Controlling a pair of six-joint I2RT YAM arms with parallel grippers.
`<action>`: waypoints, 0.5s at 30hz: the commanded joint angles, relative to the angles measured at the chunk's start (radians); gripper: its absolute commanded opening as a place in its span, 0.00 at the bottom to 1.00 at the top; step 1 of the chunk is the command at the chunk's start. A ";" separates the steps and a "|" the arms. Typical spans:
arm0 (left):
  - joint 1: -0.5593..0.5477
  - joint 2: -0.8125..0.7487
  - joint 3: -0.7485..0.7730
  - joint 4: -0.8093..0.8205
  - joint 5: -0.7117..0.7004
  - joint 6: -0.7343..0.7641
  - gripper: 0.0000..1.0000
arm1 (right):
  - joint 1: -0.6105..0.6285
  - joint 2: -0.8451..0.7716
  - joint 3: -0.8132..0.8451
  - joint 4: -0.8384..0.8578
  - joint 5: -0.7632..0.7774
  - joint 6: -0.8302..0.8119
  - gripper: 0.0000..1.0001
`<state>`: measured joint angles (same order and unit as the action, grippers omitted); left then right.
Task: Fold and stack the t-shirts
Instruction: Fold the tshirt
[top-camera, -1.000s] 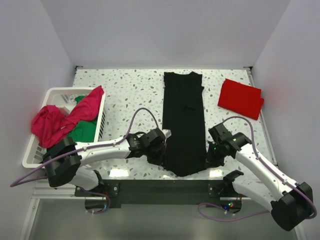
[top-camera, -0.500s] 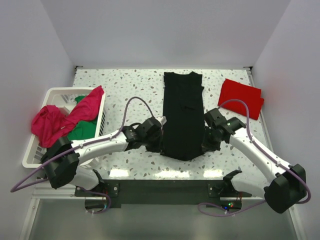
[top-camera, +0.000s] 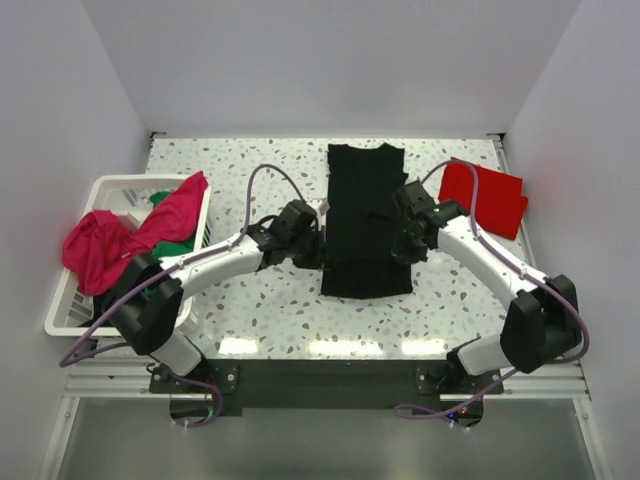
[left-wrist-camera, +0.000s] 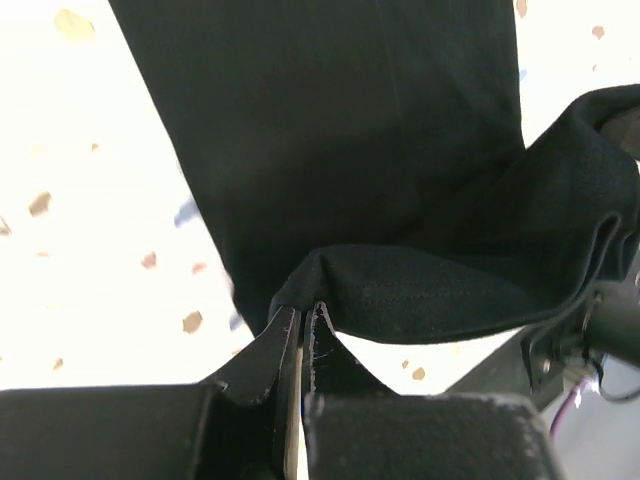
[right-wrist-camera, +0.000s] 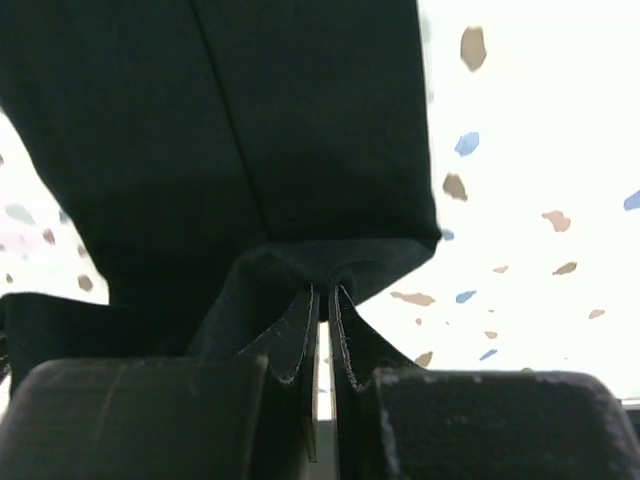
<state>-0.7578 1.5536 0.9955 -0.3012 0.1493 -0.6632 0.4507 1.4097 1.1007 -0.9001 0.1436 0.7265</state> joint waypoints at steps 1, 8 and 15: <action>0.052 0.054 0.086 0.074 0.041 0.066 0.00 | -0.029 0.047 0.076 0.061 0.073 -0.042 0.00; 0.123 0.213 0.242 0.091 0.104 0.097 0.00 | -0.105 0.164 0.191 0.119 0.109 -0.105 0.00; 0.202 0.344 0.354 0.119 0.133 0.093 0.00 | -0.168 0.327 0.318 0.176 0.114 -0.159 0.00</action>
<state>-0.5930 1.8584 1.2808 -0.2405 0.2481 -0.5972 0.2985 1.6844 1.3403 -0.7937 0.2131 0.6140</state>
